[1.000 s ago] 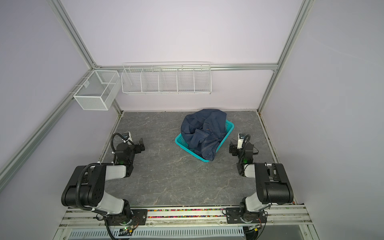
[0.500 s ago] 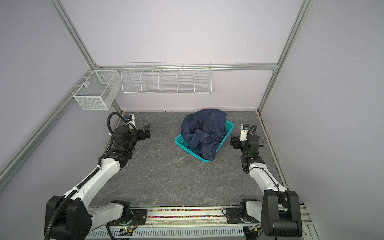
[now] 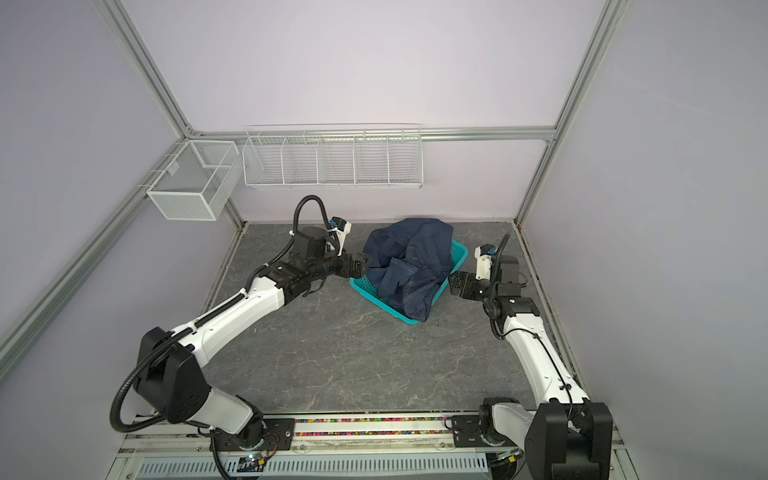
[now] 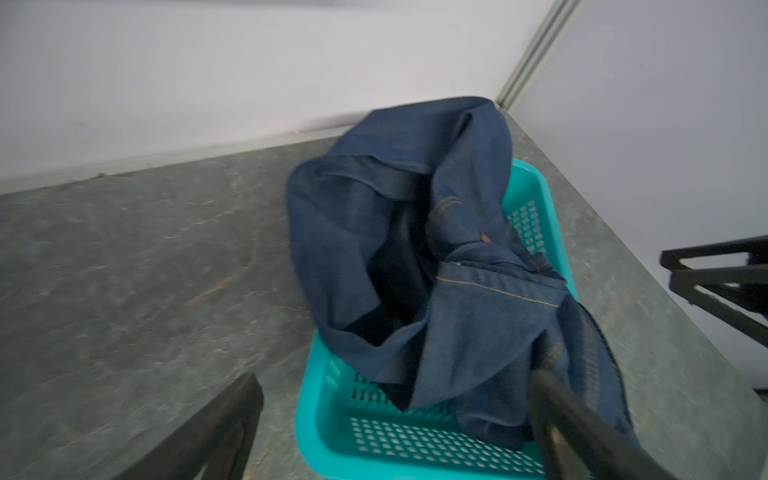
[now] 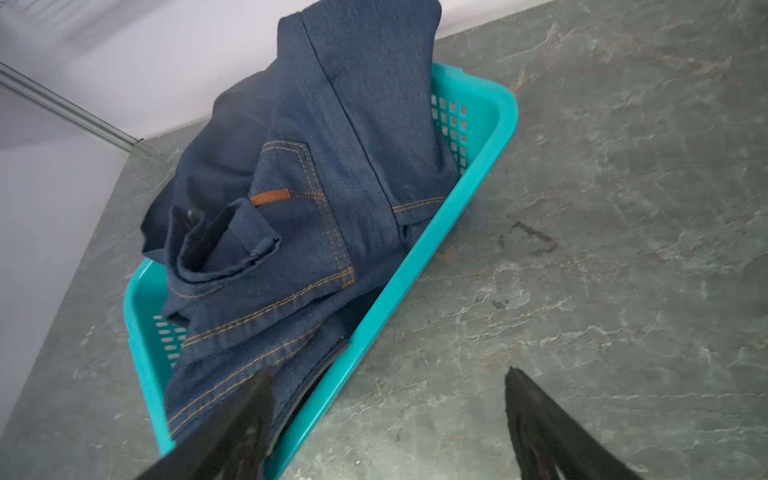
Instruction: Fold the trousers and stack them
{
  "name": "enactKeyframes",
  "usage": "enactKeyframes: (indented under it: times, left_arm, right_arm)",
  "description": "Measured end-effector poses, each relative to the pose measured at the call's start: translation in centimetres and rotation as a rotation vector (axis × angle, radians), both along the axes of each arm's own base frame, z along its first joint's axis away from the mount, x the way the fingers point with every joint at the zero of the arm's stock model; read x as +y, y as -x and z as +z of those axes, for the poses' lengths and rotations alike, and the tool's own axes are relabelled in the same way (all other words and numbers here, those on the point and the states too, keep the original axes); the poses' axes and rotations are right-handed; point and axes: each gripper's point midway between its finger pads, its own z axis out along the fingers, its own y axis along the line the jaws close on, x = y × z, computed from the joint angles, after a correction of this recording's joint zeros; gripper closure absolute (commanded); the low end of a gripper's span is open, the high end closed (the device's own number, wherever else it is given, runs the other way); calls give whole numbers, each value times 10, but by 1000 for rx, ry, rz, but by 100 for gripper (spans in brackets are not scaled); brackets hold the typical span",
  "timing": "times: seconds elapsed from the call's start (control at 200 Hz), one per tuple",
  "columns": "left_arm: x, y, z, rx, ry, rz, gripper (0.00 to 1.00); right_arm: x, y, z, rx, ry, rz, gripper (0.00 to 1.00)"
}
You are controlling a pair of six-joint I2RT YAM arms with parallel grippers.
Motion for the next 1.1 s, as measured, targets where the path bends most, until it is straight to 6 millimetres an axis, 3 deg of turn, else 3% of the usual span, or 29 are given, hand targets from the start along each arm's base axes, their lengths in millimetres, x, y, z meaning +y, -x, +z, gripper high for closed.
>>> enactKeyframes:
  times: [0.24,0.47,0.615,0.8,0.85,0.895,0.94,1.034,1.099]
  left_arm:
    - [-69,9,-18,91,29,-137,1]
    - [-130,18,-54,161,-11,-254,1]
    - [-152,21,-88,211,-73,-291,1]
    - [-160,7,-135,271,-155,-268,1]
    - [-162,3,-142,282,-170,-261,11]
    - [-164,-1,-147,286,-181,-258,32]
    - [-166,-5,-151,296,-186,-248,49]
    - [-169,-9,-152,306,-193,-246,68]
    - [-169,-10,-148,309,-196,-250,91]
  right_arm:
    - [6,5,-3,91,-85,-26,12]
    - [9,3,-15,161,-133,-52,10]
    - [9,-1,-21,196,-159,-79,9]
    - [9,-8,-23,223,-184,-108,5]
    - [9,-11,-23,229,-186,-117,2]
    - [7,-14,-22,232,-187,-129,0]
    - [6,-17,-23,239,-187,-145,2]
    - [2,-23,-28,259,-187,-183,7]
    - [-1,-26,-34,283,-190,-214,13]
